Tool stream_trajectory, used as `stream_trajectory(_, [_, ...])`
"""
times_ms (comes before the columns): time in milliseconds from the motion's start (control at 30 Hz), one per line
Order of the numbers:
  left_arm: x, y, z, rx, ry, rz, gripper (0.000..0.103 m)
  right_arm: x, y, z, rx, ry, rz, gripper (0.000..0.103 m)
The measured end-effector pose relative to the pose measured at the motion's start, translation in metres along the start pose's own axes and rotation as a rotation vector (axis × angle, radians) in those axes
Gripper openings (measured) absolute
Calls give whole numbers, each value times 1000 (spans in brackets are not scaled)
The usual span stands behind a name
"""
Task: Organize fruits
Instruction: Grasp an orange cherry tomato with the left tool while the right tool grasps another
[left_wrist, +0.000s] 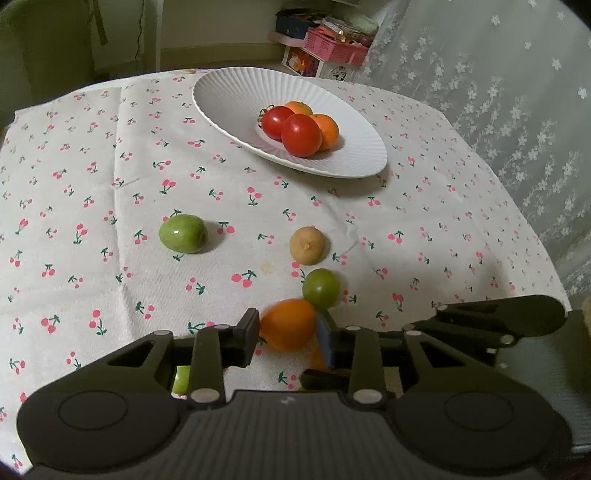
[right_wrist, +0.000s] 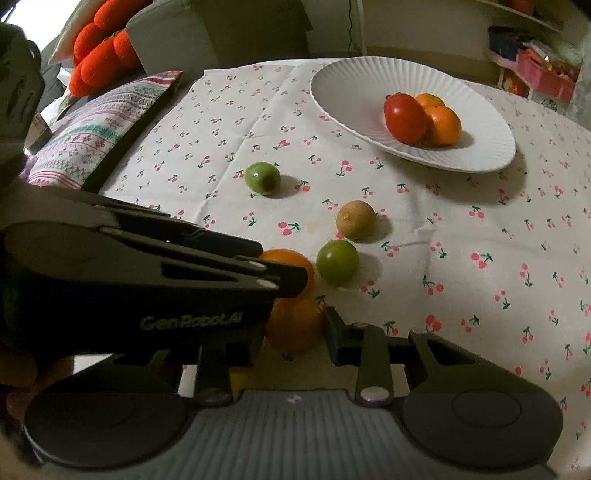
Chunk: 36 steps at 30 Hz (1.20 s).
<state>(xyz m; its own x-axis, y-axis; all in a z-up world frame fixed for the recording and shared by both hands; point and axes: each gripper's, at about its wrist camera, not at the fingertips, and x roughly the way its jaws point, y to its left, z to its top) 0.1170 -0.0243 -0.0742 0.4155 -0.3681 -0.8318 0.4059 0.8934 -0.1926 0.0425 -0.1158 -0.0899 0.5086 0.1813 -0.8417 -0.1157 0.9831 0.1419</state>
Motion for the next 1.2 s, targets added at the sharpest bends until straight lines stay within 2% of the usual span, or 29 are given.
stream_trajectory(267, [9, -3, -2, 37, 16, 51, 18, -3, -11, -1, 15, 5, -35, 30])
stream_trajectory(567, [-5, 0, 2, 7, -42, 58, 17, -13, -3, 3, -47, -44, -49, 30])
stream_trajectory(800, [-16, -7, 2, 61, -105, 154, 17, -21, -8, 6, -66, -73, -66, 30])
stream_trajectory(1200, [-30, -12, 10, 92, -169, 196, 17, -33, -21, 15, -61, -123, -94, 30])
